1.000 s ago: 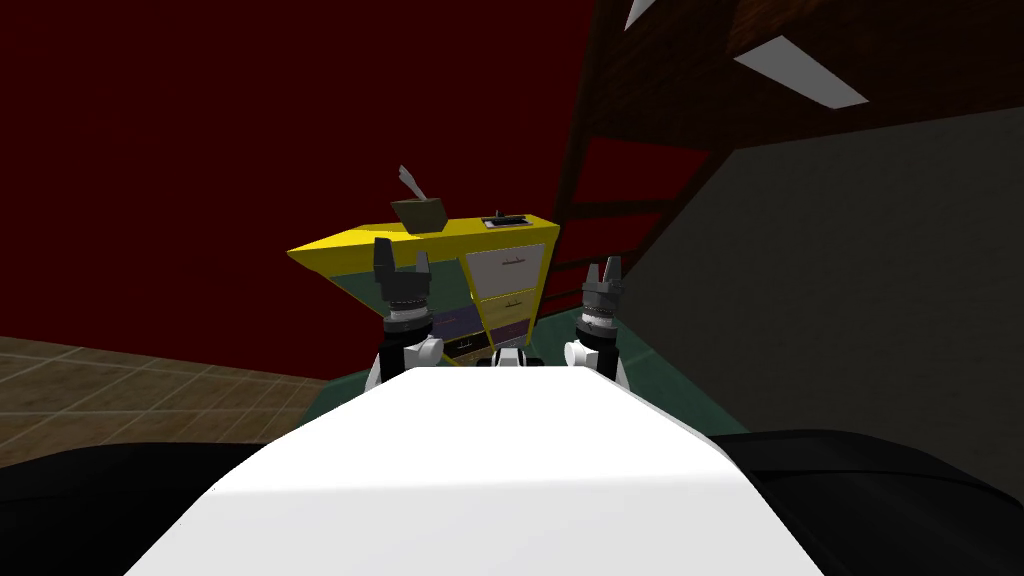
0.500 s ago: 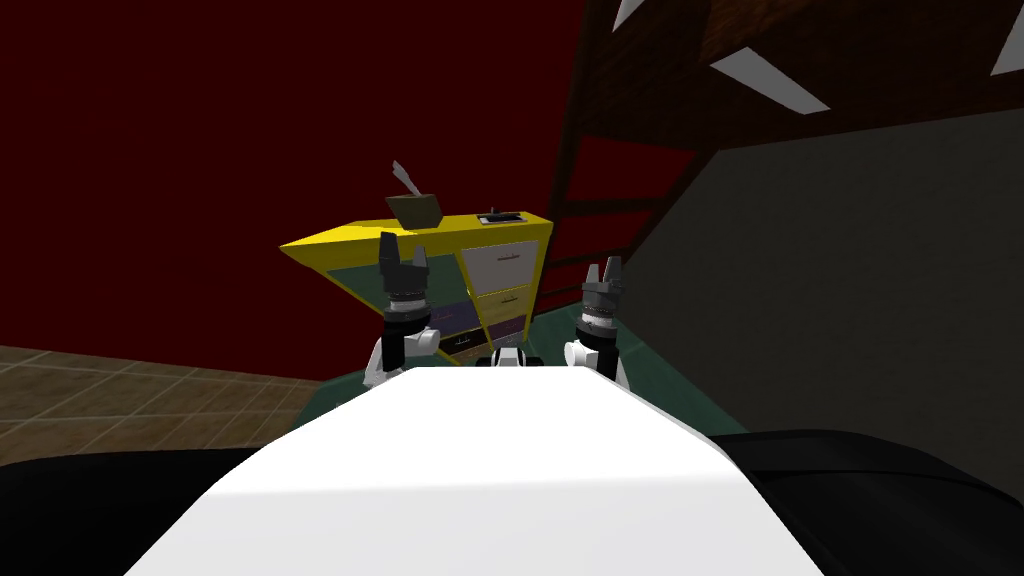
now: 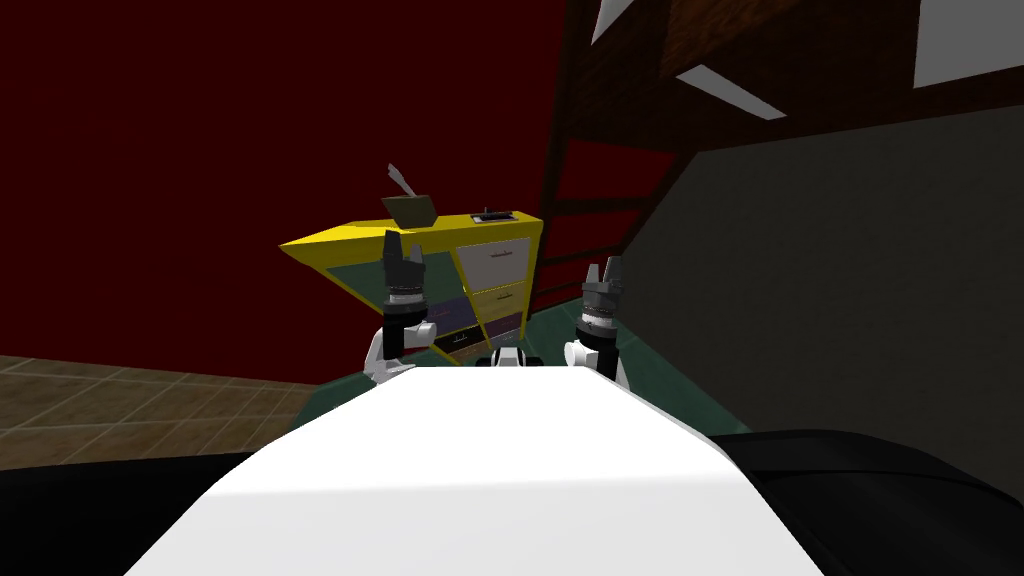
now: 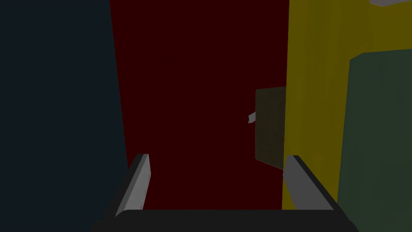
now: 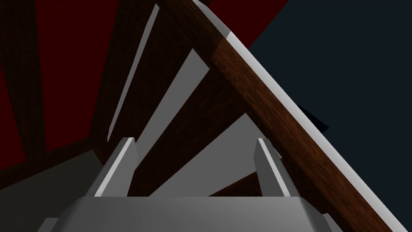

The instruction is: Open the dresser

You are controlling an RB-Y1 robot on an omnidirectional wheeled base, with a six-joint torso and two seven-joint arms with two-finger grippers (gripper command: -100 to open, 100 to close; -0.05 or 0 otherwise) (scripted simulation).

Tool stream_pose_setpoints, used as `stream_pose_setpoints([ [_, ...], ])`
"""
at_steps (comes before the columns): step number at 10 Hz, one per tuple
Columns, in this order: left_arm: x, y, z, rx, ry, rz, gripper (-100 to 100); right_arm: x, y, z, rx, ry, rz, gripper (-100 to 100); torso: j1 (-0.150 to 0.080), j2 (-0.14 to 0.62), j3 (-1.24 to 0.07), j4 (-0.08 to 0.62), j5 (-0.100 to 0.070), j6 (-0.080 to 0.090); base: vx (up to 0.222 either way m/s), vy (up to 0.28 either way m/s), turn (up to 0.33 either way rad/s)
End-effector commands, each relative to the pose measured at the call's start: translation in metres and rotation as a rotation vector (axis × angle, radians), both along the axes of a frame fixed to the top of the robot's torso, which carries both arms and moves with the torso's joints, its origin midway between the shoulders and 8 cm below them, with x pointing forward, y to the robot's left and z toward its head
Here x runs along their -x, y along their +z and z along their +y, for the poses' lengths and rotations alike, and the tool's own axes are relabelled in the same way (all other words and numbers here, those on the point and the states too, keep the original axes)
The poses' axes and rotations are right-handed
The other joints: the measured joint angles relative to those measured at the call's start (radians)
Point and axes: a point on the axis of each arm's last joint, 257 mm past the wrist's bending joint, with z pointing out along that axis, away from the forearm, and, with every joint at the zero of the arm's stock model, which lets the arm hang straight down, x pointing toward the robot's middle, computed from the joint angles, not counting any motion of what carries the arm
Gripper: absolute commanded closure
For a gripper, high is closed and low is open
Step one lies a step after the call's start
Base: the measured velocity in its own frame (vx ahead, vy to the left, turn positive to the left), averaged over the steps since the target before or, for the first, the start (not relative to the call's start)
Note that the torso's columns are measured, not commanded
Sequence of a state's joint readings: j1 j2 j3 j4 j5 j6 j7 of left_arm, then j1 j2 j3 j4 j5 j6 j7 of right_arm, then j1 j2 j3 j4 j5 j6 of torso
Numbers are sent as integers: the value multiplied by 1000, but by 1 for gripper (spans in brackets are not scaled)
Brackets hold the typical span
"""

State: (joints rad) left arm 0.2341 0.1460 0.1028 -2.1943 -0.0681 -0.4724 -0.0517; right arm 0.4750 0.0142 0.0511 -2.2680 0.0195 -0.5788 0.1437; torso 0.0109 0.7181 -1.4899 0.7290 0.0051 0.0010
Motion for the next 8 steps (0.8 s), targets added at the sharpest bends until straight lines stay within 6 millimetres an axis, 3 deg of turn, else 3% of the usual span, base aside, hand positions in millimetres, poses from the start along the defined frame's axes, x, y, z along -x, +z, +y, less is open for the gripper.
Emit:
stream_pose_setpoints([
  [1, -25, -4, 26, -48, 98, 25, -100, 0, 0, 0, 0, 0, 0, 0, 1, -1, -2, 1, -1, 1, -111, -51, -103],
  [8, -54, 6, 63, -92, 220, 22, -100, 0, 0, 0, 0, 0, 0, 0, 9, -4, -6, 7, -3, -2, -61, -30, -57],
])
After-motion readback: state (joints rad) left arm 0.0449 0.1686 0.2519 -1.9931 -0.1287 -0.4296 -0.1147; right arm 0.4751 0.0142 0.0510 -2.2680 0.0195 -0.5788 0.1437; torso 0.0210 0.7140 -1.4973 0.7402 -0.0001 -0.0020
